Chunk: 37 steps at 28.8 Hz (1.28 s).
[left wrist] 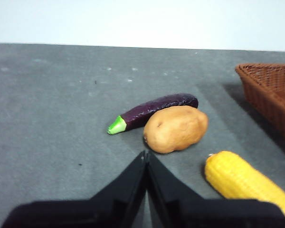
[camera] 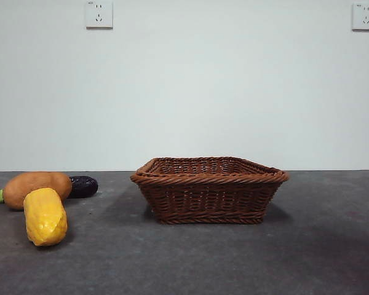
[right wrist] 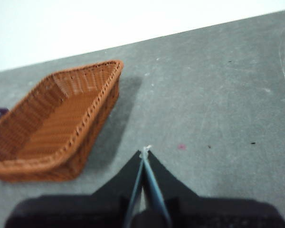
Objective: Help me put the vegetables on the table into the basket
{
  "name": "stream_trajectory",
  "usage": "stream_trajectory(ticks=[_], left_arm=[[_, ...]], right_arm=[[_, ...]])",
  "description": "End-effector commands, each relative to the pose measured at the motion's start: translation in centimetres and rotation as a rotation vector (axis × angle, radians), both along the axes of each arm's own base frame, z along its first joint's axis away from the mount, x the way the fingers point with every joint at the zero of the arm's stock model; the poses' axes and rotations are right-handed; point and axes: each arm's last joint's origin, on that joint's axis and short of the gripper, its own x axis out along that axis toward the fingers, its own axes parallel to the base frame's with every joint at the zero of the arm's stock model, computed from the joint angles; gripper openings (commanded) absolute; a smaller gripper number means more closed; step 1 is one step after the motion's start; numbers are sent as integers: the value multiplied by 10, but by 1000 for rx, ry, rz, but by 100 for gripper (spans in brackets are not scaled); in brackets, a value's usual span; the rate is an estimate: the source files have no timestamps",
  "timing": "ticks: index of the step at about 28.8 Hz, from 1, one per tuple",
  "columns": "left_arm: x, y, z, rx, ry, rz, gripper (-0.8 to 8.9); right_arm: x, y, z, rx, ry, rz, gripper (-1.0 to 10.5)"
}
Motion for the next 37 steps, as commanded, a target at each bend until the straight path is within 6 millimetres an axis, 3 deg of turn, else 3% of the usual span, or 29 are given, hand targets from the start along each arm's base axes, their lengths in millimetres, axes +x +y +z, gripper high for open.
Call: stream_trajectory(ticks=[1,6,17,25,30,37], left_arm=[[-2,0,14,-103,-26,2,-6],[-8,-2,43,-146,-35,-27,-6],[-22,-5,123,-123,41,-119,-6],[-24,-8,159,-126,184,-209,-6],[-27,-10,174,-96,252,-260,-6],[-25,-10,176,-96,265,-282,-6]], right_arm=[[-4,0,23,47,-67,-3,-10],[-12,0,62,48,-117,-1,-11],[-7,2,132,-71,157,81,-10],[2,3,175,-131,288,177,-11],[6,4,191,-190,363,218,-10],[10,5,190,-195,408,271,-10]])
